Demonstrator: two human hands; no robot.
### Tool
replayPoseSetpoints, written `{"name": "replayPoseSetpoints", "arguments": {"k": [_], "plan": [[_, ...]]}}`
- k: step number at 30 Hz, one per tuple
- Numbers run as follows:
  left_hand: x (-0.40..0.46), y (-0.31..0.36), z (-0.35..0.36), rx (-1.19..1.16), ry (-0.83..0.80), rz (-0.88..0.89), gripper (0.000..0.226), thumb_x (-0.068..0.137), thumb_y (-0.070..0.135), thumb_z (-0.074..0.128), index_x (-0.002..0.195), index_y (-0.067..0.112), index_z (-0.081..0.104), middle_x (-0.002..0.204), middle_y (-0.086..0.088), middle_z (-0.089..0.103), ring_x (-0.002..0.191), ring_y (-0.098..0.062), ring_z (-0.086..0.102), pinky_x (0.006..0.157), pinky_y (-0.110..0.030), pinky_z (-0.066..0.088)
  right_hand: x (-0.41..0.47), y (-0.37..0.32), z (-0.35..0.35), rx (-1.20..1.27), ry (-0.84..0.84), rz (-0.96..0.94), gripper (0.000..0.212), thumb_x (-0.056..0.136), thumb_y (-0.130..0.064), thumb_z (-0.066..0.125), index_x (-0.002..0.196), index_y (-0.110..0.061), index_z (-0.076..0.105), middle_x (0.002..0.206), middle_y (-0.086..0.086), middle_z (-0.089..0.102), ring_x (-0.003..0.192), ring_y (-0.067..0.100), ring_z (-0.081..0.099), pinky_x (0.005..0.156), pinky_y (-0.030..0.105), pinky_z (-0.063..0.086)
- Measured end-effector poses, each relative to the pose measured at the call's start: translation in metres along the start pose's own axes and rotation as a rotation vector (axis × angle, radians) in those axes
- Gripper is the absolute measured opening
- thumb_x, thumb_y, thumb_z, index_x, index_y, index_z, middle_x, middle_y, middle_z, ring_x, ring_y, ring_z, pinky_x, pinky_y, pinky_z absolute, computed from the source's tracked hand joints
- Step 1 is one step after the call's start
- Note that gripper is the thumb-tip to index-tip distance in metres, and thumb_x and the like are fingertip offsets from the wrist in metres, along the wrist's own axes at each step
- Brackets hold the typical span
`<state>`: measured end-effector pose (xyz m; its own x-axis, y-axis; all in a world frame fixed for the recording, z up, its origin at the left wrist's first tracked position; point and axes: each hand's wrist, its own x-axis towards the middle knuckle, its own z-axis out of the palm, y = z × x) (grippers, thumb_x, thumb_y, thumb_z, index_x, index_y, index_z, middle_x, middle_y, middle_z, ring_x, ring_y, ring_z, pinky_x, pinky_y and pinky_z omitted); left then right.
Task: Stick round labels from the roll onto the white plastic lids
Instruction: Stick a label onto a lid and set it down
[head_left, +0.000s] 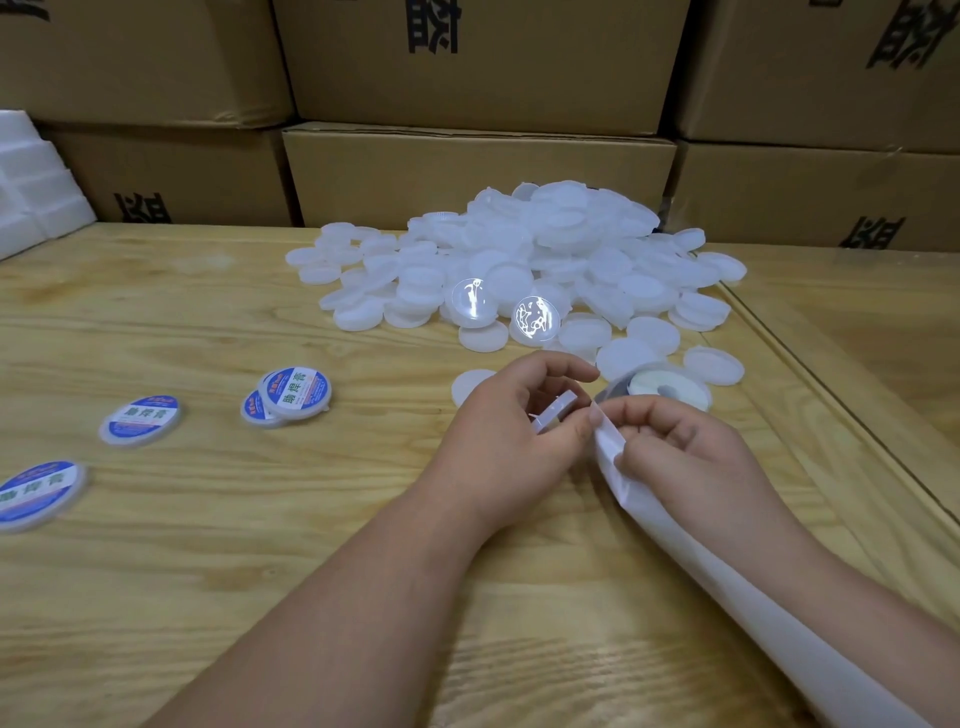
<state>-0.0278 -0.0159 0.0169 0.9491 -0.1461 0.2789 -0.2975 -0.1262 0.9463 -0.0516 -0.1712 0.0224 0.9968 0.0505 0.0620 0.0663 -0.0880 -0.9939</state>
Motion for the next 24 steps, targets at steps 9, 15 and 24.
{"name": "replayPoseSetpoints", "arguments": {"k": [9, 15, 24], "plan": [[0.002, -0.003, 0.002, -0.008, 0.194, -0.023, 0.026, 0.087, 0.011, 0.061, 0.088, 0.035, 0.07, 0.083, 0.022, 0.07, 0.067, 0.002, 0.063, 0.058, -0.01, 0.045, 0.001, 0.004, -0.001, -0.038, 0.074, -0.026, 0.038, 0.064, -0.012, 0.052, 0.097, -0.022, 0.068, 0.061, 0.0, 0.041, 0.056, 0.011, 0.04, 0.049, 0.014, 0.038], [0.005, -0.001, -0.005, -0.029, 0.5, -0.047, 0.029, 0.084, 0.003, 0.053, 0.08, 0.029, 0.067, 0.06, 0.018, 0.059, 0.047, 0.002, 0.049, 0.042, -0.009, 0.037, -0.005, 0.006, 0.002, -0.024, 0.08, -0.07, 0.036, 0.068, -0.012, 0.05, 0.1, -0.022, 0.062, 0.056, -0.006, 0.041, 0.048, 0.005, 0.038, 0.048, 0.011, 0.037], [-0.001, 0.003, 0.0, -0.034, 0.287, 0.082, 0.03, 0.088, 0.011, 0.058, 0.096, 0.037, 0.071, 0.083, 0.022, 0.067, 0.075, 0.0, 0.062, 0.069, -0.011, 0.047, -0.009, 0.003, 0.002, -0.085, 0.265, -0.24, 0.03, 0.084, -0.038, 0.066, 0.069, -0.015, 0.054, 0.051, -0.008, 0.042, 0.043, 0.009, 0.035, 0.042, 0.018, 0.032]]}}
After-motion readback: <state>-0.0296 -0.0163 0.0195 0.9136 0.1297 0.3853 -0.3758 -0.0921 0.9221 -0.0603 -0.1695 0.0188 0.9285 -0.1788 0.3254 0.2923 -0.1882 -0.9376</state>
